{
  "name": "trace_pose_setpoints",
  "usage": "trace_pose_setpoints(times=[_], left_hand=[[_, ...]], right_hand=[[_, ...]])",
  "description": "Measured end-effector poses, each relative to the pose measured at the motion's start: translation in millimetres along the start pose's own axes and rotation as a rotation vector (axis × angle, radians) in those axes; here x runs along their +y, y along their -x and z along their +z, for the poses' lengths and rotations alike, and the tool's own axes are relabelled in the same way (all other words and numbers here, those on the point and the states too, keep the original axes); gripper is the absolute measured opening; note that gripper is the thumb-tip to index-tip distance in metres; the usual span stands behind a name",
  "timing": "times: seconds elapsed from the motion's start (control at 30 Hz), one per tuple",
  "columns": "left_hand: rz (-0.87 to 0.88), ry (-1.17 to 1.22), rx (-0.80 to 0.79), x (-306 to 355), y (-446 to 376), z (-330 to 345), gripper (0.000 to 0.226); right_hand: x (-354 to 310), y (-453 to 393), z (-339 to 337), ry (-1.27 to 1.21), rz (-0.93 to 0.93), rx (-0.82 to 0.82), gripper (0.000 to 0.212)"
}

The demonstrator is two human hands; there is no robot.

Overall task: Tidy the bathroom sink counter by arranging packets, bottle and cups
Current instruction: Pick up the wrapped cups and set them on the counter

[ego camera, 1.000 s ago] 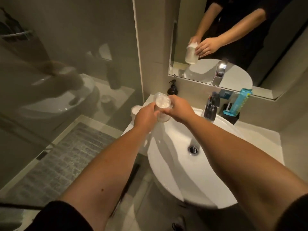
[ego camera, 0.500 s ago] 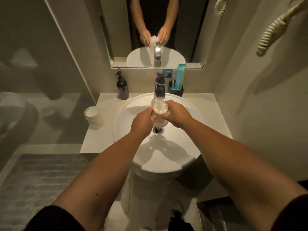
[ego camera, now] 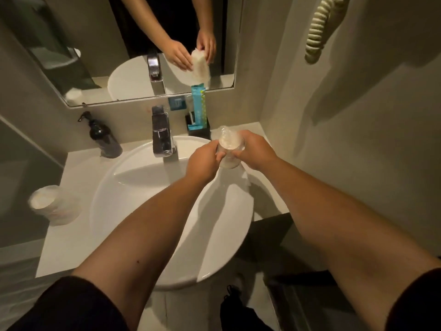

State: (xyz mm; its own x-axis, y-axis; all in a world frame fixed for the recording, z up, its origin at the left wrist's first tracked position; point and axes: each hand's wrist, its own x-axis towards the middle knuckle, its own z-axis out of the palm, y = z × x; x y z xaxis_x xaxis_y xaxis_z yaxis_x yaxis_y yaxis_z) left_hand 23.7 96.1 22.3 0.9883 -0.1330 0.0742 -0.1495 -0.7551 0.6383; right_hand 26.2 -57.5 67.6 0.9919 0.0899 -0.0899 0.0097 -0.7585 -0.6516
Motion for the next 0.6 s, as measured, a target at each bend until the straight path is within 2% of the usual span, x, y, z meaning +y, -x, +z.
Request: trace_pose_setpoints(times=[0.23, 0.6], left_hand=[[-0.039, 0.020, 0.023, 5.4, -72.2, 25.6, 0.028], [-0.055, -0.036, 0.011, -25.7, -143.7, 58.9, 0.031]], right_hand=[[30.9, -74.1, -20.9, 0.019, -0.008, -0.037, 0.053], [63.2, -158.1, 1.7, 0.013, 0.026, -0.067, 0.056]])
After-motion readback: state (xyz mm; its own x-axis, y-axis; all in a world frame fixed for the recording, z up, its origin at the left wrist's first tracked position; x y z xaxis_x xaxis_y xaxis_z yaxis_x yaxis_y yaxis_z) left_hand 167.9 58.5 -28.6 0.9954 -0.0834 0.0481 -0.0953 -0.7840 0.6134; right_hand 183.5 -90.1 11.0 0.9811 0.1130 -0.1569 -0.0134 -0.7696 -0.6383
